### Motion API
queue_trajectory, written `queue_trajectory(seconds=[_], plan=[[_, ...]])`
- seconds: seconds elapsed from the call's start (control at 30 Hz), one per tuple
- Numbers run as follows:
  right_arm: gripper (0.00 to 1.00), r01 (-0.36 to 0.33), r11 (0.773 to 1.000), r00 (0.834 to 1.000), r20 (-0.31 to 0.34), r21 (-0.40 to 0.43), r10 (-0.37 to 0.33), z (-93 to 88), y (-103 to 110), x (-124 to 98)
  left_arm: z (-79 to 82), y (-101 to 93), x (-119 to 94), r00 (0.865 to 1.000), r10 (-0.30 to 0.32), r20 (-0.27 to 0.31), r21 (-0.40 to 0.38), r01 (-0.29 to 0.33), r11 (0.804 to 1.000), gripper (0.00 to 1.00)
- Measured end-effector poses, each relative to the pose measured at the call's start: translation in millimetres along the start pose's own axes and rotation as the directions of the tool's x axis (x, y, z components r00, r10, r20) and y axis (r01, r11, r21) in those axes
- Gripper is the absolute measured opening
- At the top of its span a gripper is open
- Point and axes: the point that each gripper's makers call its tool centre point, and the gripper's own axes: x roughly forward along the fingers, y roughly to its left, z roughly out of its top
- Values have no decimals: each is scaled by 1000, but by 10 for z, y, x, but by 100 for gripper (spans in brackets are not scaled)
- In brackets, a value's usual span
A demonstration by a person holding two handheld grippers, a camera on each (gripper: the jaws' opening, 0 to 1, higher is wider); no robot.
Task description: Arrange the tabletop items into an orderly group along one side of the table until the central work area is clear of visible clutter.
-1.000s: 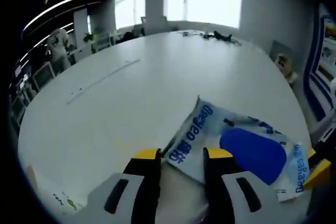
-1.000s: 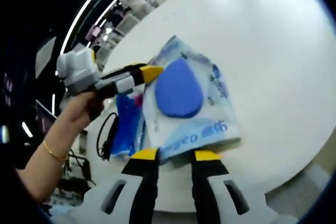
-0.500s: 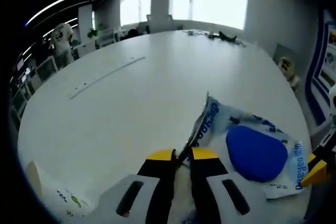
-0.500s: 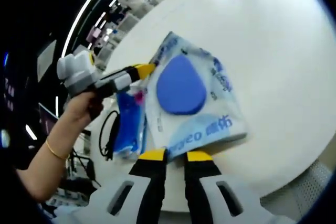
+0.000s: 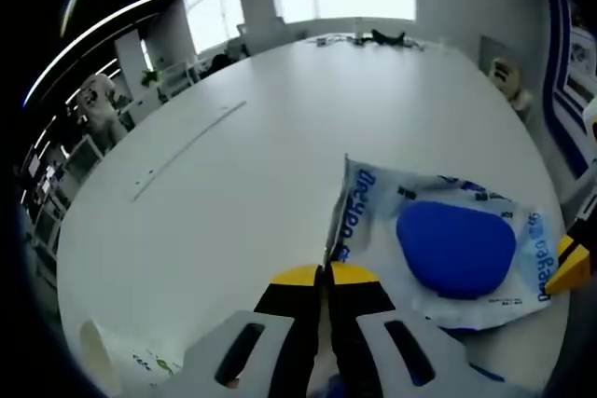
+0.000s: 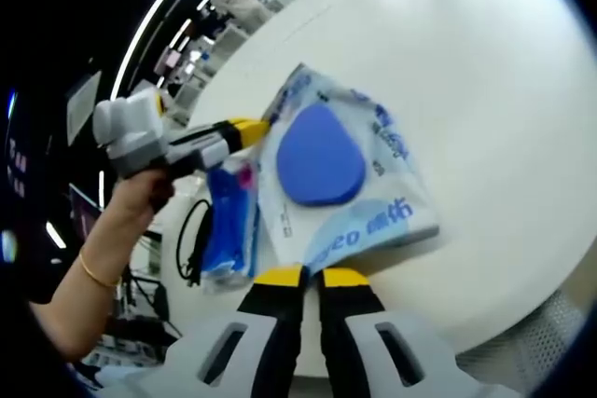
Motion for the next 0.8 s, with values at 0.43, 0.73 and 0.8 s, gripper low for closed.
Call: queue_trajectory(seconds=[0.43, 0.73, 0.8], plan=[[0, 32, 996, 999, 20, -87, -30, 97, 2, -55, -7, 75, -149, 999, 36, -8, -45, -36, 998, 0], [0, 68, 982, 997, 59, -178, -58, 255, -25, -113, 60, 139, -297, 997, 77, 13, -40, -76, 996, 0], [0, 87, 967, 994, 78, -239, -70, 328, -38, -135, 63, 153, -321, 996, 86, 12, -41, -86, 995, 0]])
